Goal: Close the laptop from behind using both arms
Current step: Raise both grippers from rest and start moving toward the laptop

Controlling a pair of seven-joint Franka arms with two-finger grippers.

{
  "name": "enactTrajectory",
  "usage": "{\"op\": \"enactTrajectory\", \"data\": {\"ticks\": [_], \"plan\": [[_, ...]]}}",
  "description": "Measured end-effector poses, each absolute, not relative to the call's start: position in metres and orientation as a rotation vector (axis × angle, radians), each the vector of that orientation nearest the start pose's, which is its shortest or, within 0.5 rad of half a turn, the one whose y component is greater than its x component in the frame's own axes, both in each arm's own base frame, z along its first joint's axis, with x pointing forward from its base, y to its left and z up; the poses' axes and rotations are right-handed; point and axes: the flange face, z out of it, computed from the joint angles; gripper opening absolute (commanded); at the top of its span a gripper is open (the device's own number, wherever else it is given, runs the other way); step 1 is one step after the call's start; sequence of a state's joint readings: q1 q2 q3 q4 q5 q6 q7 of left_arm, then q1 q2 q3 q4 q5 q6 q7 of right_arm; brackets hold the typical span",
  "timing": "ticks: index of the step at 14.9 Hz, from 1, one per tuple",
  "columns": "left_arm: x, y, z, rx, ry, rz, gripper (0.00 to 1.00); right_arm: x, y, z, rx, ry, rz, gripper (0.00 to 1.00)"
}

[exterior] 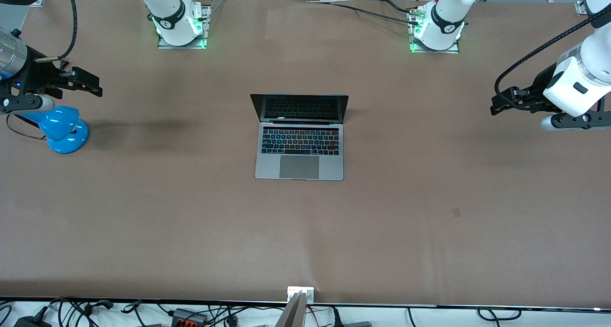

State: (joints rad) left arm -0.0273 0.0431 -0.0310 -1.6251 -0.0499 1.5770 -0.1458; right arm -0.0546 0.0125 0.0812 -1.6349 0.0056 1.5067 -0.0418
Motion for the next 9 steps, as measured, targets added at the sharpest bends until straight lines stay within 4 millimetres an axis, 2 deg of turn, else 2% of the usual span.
{"op": "enactTrajectory", "data": {"ticks": [7, 9], "plan": [[0.5629, -0.0375, 0.5755, -3.176, -0.144, 0.153, 1.00, 0.5477, 0.0150, 0.5830, -3.124, -0.108, 0.218, 1.00], [0.5629, -0.0375, 0.5755, -3.176, -0.144, 0.153, 1.00, 0.5501, 0.0161, 0.5779, -3.122, -0.115, 0.234, 1.00]]}}
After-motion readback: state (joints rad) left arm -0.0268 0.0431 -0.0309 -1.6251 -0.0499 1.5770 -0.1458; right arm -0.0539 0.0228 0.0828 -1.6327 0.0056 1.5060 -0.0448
